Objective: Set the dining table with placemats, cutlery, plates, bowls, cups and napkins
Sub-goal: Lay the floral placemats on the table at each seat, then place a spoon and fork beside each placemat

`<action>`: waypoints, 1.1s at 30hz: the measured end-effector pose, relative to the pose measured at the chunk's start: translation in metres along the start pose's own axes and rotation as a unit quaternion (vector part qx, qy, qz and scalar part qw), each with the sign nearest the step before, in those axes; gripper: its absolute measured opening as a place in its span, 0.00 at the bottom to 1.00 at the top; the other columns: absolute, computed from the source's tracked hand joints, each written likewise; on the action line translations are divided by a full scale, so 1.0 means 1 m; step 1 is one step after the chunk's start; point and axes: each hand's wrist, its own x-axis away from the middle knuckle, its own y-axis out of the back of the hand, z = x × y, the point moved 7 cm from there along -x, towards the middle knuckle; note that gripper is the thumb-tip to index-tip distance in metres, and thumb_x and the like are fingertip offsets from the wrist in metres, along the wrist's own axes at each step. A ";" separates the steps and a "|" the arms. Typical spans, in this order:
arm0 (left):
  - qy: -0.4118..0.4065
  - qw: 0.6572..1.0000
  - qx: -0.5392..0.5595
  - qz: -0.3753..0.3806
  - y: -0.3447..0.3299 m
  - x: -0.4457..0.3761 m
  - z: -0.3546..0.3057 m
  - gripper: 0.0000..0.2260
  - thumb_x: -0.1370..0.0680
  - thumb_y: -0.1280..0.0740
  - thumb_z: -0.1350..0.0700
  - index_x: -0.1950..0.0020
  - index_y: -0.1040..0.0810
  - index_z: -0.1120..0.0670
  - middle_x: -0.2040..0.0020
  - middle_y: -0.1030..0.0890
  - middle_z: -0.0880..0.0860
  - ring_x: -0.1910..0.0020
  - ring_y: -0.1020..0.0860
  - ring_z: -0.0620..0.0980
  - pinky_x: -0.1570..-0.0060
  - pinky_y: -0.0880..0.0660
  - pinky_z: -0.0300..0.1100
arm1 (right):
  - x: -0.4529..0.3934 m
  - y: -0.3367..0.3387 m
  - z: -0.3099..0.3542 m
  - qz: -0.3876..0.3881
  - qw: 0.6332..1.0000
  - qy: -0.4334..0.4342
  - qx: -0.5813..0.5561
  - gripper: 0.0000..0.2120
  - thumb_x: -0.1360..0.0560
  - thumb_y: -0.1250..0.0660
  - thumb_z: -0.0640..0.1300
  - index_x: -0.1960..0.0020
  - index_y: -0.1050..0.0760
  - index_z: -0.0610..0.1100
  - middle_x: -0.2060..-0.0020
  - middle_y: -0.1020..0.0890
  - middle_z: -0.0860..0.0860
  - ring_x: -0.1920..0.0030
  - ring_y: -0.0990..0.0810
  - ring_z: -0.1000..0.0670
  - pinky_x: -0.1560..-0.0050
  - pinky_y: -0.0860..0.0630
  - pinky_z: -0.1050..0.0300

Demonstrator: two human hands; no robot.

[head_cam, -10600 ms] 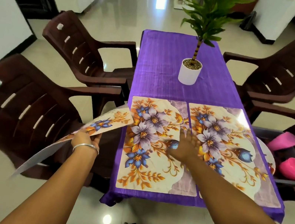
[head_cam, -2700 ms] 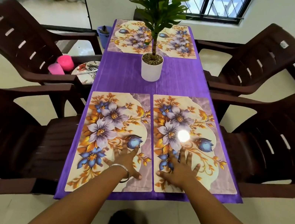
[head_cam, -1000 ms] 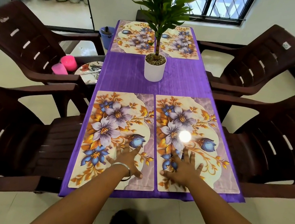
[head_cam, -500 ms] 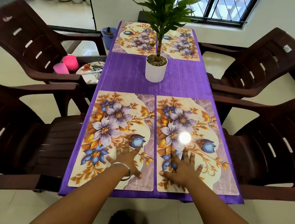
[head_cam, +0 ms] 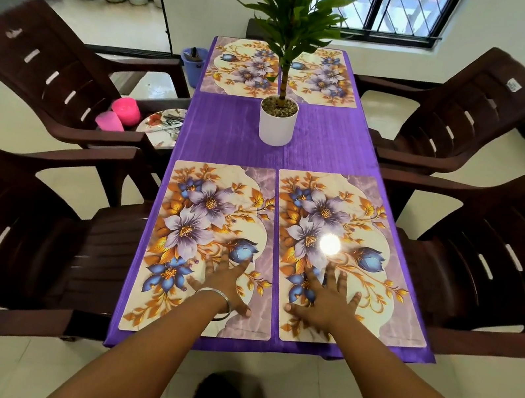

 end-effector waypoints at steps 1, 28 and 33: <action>0.000 1.000 0.001 0.001 0.000 -0.001 0.000 0.52 0.36 0.23 0.41 0.23 0.53 0.39 0.22 0.63 0.53 0.23 0.59 0.61 0.29 0.47 0.67 | 0.000 0.000 0.000 0.000 1.000 0.000 0.000 0.47 0.31 0.42 0.74 0.24 0.64 0.60 0.23 0.65 0.47 0.25 0.68 0.39 0.31 0.63 0.30; -0.004 1.000 0.006 -0.027 0.011 0.013 -0.007 0.47 0.33 0.24 0.42 0.22 0.50 0.41 0.21 0.58 0.51 0.23 0.57 0.61 0.30 0.51 0.69 | 0.006 0.012 0.007 -0.044 0.999 0.016 -0.015 0.45 0.31 0.41 0.73 0.23 0.60 0.59 0.23 0.65 0.46 0.24 0.66 0.39 0.30 0.62 0.30; -0.051 0.972 0.128 -0.192 0.035 0.029 -0.004 0.34 0.31 0.25 0.49 0.27 0.34 0.48 0.25 0.35 0.53 0.28 0.36 0.56 0.29 0.38 0.54 | 0.015 0.035 0.038 -0.149 0.985 0.072 -0.052 0.40 0.26 0.38 0.66 0.22 0.52 0.55 0.22 0.53 0.46 0.23 0.55 0.40 0.26 0.54 0.37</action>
